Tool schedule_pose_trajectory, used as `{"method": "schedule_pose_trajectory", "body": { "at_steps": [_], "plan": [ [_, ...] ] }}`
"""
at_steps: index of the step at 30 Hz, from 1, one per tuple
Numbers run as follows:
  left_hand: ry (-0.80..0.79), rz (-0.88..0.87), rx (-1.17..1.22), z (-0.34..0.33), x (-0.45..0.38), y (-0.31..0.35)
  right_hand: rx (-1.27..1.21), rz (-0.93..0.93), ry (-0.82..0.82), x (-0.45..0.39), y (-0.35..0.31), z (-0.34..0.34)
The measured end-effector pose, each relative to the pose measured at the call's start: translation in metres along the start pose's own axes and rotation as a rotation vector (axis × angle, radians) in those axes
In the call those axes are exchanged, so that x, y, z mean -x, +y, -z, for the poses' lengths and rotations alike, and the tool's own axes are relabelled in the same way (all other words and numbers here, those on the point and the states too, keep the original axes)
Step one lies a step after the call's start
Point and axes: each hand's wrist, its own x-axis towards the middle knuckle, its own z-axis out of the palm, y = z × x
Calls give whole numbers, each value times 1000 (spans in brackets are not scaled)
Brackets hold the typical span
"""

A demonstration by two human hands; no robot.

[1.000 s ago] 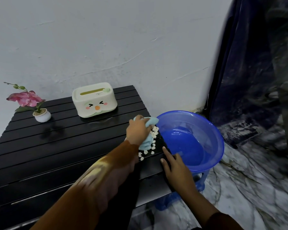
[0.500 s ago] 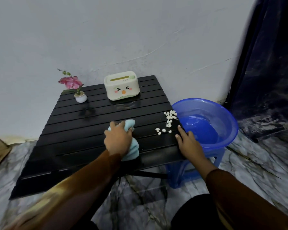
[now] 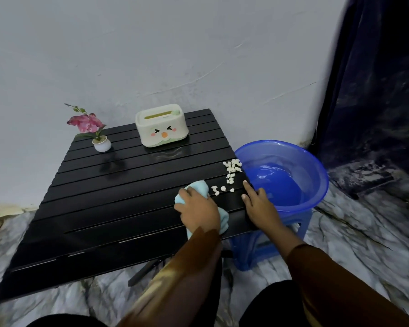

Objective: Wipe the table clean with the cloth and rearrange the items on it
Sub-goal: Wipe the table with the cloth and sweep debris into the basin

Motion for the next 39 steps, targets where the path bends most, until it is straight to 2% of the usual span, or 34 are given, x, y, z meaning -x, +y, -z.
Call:
{"method": "schedule_pose_trajectory", "body": {
  "at_steps": [4,6,8,14,25,31,35,39],
  "plan": [
    [-56,-10,155,-3,-19,34,-1,13,2,0,2,1],
    [-12,-8,213,4,-29,39,-3,16,-2,-1,2,2],
    [41,-2,150,7,-35,32,-14,9,-6,-2,2,2],
    [35,-33,-14,-17,-33,21,-62,20,13,-4,4,0],
    [-34,-143,82,-38,-67,85,-62,20,67,-5,6,-4],
    [42,-280,-43,-6,-114,47,-64,14,62,-4,5,-3],
    [-18,-256,-102,-9,-132,30,-64,11,62,-5,6,-4],
    [-26,-342,-126,-22,-128,45,-61,2,69,-6,7,-6]
  ]
}}
